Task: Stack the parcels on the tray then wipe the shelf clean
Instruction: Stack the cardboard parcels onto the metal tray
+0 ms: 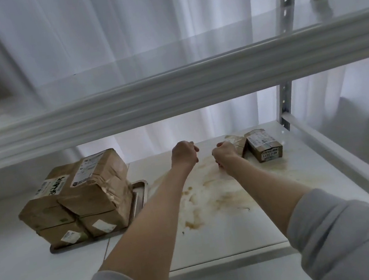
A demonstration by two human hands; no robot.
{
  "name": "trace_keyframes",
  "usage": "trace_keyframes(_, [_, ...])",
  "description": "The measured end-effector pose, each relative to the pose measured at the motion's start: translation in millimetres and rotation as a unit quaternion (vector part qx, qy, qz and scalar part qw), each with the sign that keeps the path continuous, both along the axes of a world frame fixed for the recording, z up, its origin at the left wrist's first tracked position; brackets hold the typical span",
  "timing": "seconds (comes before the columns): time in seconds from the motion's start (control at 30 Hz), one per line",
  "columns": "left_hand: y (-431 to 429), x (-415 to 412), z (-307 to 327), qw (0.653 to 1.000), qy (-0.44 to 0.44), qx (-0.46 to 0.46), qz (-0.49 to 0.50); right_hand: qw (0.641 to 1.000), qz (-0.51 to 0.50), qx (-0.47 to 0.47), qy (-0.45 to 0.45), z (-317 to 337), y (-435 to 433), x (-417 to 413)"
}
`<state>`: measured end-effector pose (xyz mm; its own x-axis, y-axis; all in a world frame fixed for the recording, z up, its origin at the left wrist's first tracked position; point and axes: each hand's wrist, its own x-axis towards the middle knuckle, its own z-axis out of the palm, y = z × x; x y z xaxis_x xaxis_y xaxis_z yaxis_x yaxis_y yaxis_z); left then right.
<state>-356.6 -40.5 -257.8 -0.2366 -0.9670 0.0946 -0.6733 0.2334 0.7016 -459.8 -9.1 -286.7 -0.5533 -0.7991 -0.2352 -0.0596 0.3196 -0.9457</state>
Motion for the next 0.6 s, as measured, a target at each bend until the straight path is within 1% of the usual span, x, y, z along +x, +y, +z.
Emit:
trace_keyframes(0.1, [-4, -26, -18, 0.998, -0.036, 0.034, -0.028, 0.999, -0.003, 0.038, 0.013, -9, 9, -31])
trace_keyframes(0.2, [-4, -51, -37, 0.993, -0.097, 0.036, -0.057, 0.999, -0.023, 0.047, -0.004, -27, 12, -59])
trace_keyframes(0.3, [-8, -76, -54, 0.991, -0.119, 0.042, -0.052, 0.998, -0.036, 0.055, -0.007, -42, 16, -77])
trace_keyframes(0.47, [-21, -117, -75, 0.990, -0.119, 0.062, -0.037, 0.994, -0.052, 0.064, 0.067, -67, 21, -109])
trace_keyframes(0.6, [-32, -139, -94, 0.987, -0.138, 0.079, -0.031, 0.989, -0.049, 0.077, 0.114, -73, 22, -126])
